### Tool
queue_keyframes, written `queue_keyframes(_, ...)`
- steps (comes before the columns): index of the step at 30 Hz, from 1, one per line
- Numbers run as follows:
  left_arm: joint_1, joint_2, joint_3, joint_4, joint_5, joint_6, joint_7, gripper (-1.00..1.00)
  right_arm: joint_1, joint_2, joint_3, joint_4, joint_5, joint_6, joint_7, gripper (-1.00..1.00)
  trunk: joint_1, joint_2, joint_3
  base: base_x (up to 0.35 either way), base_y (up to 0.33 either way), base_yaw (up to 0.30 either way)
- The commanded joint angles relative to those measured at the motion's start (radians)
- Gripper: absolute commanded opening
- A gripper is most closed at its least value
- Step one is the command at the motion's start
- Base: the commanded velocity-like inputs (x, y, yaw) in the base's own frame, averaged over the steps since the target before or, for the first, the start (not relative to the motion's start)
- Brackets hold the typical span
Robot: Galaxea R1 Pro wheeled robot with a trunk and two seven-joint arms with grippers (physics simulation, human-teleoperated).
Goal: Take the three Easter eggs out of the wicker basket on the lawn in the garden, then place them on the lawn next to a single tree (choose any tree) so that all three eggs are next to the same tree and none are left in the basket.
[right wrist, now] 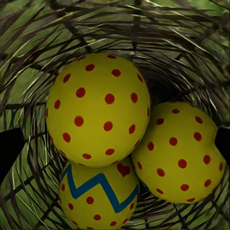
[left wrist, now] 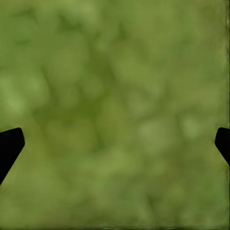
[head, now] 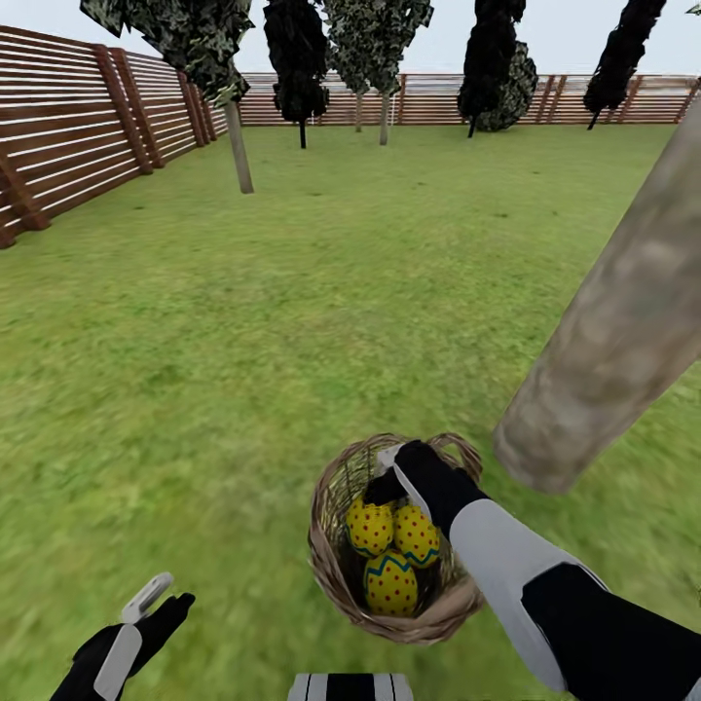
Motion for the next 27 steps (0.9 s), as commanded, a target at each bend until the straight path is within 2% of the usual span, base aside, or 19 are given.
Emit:
queue_keyframes(1, 0.001, -0.004, 0.001, -0.002, 0.010, 0.005, 0.003, 1.00, -0.006, -0.001, 0.004, -0.007, 0.002, 0.007, 0.004, 1.00, 0.000, 0.000, 0.000, 0.000, 0.000, -0.165)
queue_keyframes(8, 0.003, -0.017, -0.001, -0.002, 0.010, 0.004, -0.004, 1.00, -0.046, -0.004, 0.003, -0.026, 0.001, 0.023, 0.004, 1.00, 0.000, 0.000, 0.008, -0.048, 0.073, -0.207)
queue_keyframes(19, 0.003, -0.018, -0.001, -0.006, 0.010, 0.006, -0.005, 1.00, -0.052, -0.004, 0.002, -0.026, 0.001, 0.024, 0.004, 1.00, 0.000, 0.000, 0.020, -0.114, 0.292, -0.214)
queue_keyframes(27, 0.003, -0.018, -0.018, -0.009, 0.010, 0.006, -0.005, 1.00, -0.052, -0.004, 0.002, -0.026, 0.001, 0.024, 0.005, 1.00, 0.000, 0.000, 0.029, 0.089, 0.324, -0.214)
